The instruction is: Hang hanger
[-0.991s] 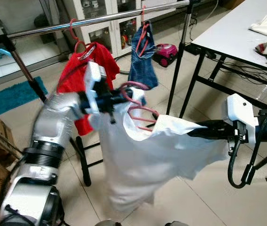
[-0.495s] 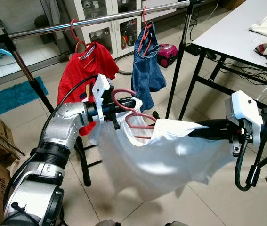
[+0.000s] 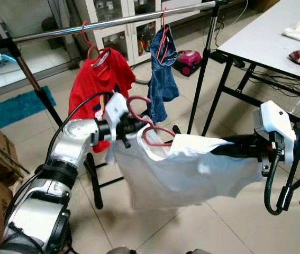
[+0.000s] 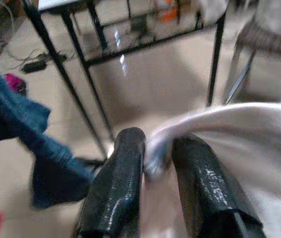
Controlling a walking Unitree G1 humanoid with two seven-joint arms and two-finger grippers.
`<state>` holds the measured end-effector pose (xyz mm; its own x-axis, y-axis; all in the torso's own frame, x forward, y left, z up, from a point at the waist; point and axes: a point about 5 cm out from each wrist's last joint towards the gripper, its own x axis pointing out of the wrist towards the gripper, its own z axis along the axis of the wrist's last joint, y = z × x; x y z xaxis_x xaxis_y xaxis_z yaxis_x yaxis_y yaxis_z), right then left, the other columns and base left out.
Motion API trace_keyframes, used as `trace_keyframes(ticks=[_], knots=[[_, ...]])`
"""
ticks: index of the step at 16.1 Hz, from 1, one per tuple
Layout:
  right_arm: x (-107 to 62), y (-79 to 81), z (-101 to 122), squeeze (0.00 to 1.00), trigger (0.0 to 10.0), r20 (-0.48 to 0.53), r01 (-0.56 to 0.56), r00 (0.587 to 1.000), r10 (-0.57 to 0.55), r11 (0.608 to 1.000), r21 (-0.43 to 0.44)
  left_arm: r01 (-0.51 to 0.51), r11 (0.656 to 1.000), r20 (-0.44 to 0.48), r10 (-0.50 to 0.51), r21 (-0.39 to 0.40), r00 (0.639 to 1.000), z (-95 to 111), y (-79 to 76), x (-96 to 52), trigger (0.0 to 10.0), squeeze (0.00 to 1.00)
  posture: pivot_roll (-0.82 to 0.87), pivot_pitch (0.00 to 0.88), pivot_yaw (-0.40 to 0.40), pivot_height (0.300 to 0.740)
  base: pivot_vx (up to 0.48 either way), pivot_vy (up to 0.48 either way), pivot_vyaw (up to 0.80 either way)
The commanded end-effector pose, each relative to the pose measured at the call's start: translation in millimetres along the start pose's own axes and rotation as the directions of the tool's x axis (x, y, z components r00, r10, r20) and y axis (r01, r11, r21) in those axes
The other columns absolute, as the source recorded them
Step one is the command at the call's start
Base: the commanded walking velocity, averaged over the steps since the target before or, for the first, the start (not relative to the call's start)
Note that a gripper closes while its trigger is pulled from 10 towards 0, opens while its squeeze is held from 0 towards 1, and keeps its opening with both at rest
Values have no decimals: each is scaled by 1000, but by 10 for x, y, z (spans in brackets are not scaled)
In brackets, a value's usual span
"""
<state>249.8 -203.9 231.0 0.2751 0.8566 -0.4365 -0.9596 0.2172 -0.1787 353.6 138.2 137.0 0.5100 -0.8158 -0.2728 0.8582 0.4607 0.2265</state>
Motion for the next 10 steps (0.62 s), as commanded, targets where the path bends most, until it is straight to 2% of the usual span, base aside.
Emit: trace_keyframes(ticks=[1,2,3,4,5,7,8,9,10], knots=[[-11,23,186,0,0,76,-10,997,15,998,-66,20,994,-66,-12,111,998,-5,-21,43,10000,1000,-192,23,77,740,0,0,0],[-6,26,190,0,0,77,-13,997,18,998,-67,27,990,-75,-16,137,997,-2,-29,53,10000,1000,-192,23,77,740,0,0,0],[30,62,212,0,0,80,-46,995,52,996,-71,76,953,-114,-44,294,992,64,-60,105,10000,1000,-191,26,78,740,0,0,0],[39,76,218,0,0,78,-60,995,66,995,-73,86,937,-118,-49,338,992,100,-58,121,10000,1000,-191,26,78,740,0,0,0],[48,86,226,0,0,76,-70,994,76,995,-76,87,906,-112,-44,415,993,194,-27,147,10000,1000,-192,26,79,740,0,0,0],[61,84,226,0,0,84,-68,994,74,995,-74,82,825,-118,-19,559,993,312,14,166,10000,1000,-193,27,82,740,0,0,0],[78,99,198,0,0,90,-63,994,69,996,-63,47,730,-78,8,682,997,479,46,184,10000,1000,-192,27,84,740,0,0,0],[89,112,178,0,0,90,-60,994,65,997,-55,9,677,-36,26,736,999,589,85,175,10000,1000,-192,28,91,740,0,0,0],[83,116,173,0,0,90,-55,994,59,997,-51,-12,668,-25,47,744,999,619,132,147,10000,1000,-192,28,91,740,0,0,0]])
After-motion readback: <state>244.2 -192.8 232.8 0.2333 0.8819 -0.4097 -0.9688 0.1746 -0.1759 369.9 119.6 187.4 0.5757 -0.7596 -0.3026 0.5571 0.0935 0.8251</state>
